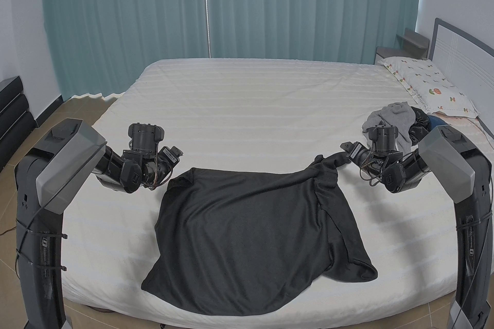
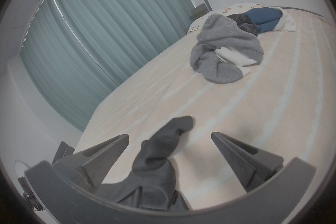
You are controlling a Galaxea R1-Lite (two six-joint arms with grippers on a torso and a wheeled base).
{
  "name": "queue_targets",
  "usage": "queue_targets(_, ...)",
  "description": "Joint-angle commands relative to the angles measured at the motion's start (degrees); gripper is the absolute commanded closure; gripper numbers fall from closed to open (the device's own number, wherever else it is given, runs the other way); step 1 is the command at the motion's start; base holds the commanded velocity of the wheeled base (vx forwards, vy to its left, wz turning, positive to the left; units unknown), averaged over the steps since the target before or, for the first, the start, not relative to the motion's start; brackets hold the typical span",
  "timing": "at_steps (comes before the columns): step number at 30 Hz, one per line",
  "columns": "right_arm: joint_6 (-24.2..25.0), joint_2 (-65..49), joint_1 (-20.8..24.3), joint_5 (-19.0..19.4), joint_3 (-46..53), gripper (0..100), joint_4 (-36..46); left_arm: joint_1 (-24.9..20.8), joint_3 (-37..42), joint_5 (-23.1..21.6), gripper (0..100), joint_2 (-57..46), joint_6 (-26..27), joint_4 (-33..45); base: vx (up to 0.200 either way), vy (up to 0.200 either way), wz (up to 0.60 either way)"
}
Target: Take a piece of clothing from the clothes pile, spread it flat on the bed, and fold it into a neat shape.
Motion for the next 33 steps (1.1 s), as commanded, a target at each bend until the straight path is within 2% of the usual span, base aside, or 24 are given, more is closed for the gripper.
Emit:
queue_targets(1,0.1,-1.2,0.5,1.3,3.2,0,-0.1,0.6,6.5,-3.3,0,-2.7,-1.3,-0.9,0.000,0.000,0.00)
queue_targets(4,0.1,-1.2,1.7,1.5,3.6,0,0.5,0.9,10.5,-7.3,0,-4.9,-5.3,-2.5,0.000,0.000,0.00)
queue_targets(8,-0.1,-1.1,4.0,1.5,5.2,0,0.5,1.0,15.3,-9.2,0,-6.5,-9.2,-6.0,0.000,0.000,0.00)
queue_targets(12,-0.3,-0.9,5.6,1.4,6.1,0,0.5,1.0,19.4,-9.4,0,-7.3,-9.6,-9.7,0.000,0.000,0.00)
queue_targets(15,-2.8,-0.3,7.0,0.9,6.4,0,0.5,1.0,25.9,-9.4,0,-8.2,-9.6,-18.1,0.000,0.000,0.00)
queue_targets(19,-5.4,0.3,7.5,0.5,6.3,0,0.5,0.9,30.8,-9.5,0,-9.0,-9.6,-24.7,0.000,0.000,0.00)
queue_targets(27,-9.5,2.7,8.1,0.4,5.4,0,2.1,0.7,32.1,-9.4,0,-9.2,-9.6,-26.1,0.000,0.000,0.00)
queue_targets(28,-9.7,2.8,8.0,0.4,5.4,100,2.1,0.8,32.1,-9.4,0,-9.2,-9.6,-26.1,0.000,0.000,0.00)
queue_targets(33,-9.8,2.2,7.5,0.4,5.4,100,2.0,1.0,32.3,-9.4,0,-9.2,-9.6,-26.1,0.000,0.000,0.00)
